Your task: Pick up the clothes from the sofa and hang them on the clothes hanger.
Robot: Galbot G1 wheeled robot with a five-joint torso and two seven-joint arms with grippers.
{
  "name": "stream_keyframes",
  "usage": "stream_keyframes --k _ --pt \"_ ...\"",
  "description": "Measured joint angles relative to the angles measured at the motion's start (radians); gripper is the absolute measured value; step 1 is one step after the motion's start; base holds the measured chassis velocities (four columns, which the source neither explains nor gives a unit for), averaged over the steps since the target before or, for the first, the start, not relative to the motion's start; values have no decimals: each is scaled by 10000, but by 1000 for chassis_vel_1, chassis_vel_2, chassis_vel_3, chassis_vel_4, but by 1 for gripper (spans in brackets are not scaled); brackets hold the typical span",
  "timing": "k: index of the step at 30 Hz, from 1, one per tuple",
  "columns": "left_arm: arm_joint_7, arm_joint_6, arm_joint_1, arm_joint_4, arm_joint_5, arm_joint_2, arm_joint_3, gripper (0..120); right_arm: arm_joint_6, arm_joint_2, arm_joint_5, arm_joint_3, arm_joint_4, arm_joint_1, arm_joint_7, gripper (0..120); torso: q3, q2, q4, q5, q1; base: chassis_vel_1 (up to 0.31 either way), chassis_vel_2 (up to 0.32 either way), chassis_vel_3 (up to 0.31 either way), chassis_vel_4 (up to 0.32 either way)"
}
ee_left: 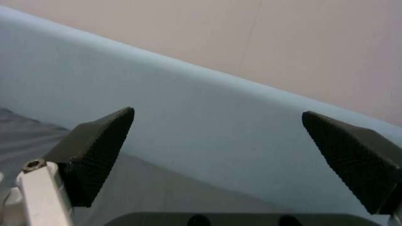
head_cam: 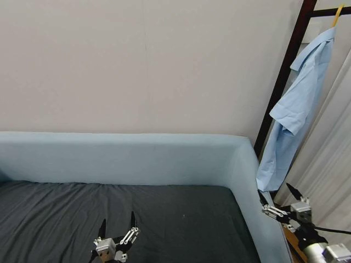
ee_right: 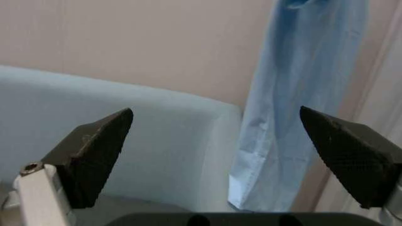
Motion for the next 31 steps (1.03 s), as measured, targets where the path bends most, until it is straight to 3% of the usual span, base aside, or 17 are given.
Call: stream_keyframes --k 9,31 --pt "-147 150 454 -665 468 -257 167 100 -67 1107 -374 -70 452 -405 189 100 1 -1 0 1 1 0 0 0 0" --pt "-17 224 603 -956 418 -248 195 100 -67 1120 -371 -238 517 -428 174 100 2 -2 -1 1 2 0 0 0 0"
